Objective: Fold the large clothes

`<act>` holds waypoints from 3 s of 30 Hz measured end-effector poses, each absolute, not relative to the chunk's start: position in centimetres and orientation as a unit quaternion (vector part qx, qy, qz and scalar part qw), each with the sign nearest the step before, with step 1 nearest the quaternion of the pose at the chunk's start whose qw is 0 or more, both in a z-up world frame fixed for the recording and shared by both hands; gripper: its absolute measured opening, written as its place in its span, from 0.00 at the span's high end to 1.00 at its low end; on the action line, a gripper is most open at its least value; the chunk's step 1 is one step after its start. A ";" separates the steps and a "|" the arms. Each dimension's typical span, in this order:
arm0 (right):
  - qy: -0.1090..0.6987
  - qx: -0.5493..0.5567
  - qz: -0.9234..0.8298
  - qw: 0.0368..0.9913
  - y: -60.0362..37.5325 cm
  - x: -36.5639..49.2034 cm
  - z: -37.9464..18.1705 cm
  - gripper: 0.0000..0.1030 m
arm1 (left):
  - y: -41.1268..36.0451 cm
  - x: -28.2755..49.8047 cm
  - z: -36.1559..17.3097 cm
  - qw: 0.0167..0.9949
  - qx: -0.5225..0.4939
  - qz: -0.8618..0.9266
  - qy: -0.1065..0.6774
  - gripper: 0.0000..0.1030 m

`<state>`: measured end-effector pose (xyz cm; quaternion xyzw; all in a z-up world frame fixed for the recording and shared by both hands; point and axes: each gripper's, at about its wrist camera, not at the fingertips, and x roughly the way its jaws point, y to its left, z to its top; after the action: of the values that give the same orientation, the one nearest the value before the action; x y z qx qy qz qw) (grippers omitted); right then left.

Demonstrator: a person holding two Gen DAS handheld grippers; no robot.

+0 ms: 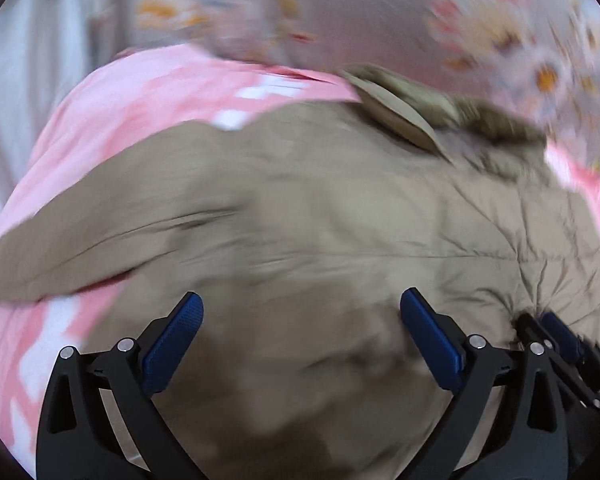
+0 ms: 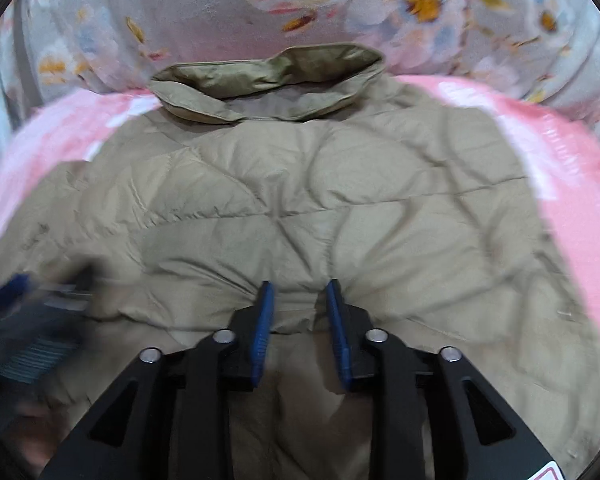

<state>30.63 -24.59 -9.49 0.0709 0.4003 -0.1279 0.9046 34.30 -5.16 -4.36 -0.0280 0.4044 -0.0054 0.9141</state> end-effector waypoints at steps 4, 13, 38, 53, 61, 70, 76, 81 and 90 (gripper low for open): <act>0.355 0.066 -0.086 0.929 -20.9 23.4 -6.9 0.49 | 5.4 30.3 -2.2 0.914 -0.080 0.057 0.394 0.06; 0.367 0.043 -0.061 0.927 -16.3 18.4 -10.3 0.37 | 29.5 28.1 -5.2 0.841 -0.246 0.236 0.420 0.06; 0.382 0.081 -0.081 0.917 -17.1 17.8 -10.3 0.19 | 14.8 31.1 9.6 0.928 -0.152 0.014 0.340 0.94; 0.356 0.138 -0.133 0.915 -26.1 12.6 -7.4 0.18 | -13.7 30.7 7.0 0.900 -0.038 -0.182 0.395 0.94; 0.357 0.156 -0.158 0.908 -30.0 11.3 -8.2 0.18 | -18.2 29.5 0.2 0.871 -0.009 -0.189 0.454 0.85; 0.336 0.154 -0.142 0.918 -31.7 13.9 -5.7 0.18 | -14.2 27.5 0.4 0.871 -0.021 -0.189 0.453 0.67; 0.339 0.244 -0.063 0.906 -33.4 18.5 -4.7 0.18 | -6.3 24.8 4.5 0.893 -0.104 -0.218 0.379 0.07; 0.369 0.315 -0.039 0.874 -33.2 22.8 -6.3 0.17 | -0.1 27.4 4.5 0.903 -0.109 -0.150 0.388 0.07; 0.427 0.276 -0.024 0.861 -28.3 24.9 -8.2 0.20 | 5.1 32.3 -0.2 0.886 -0.115 -0.084 0.441 0.08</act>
<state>24.85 -28.33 -8.16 0.2765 0.4265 -0.0238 0.8608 32.31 5.14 -0.24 -0.1149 0.4411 -0.0835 0.8861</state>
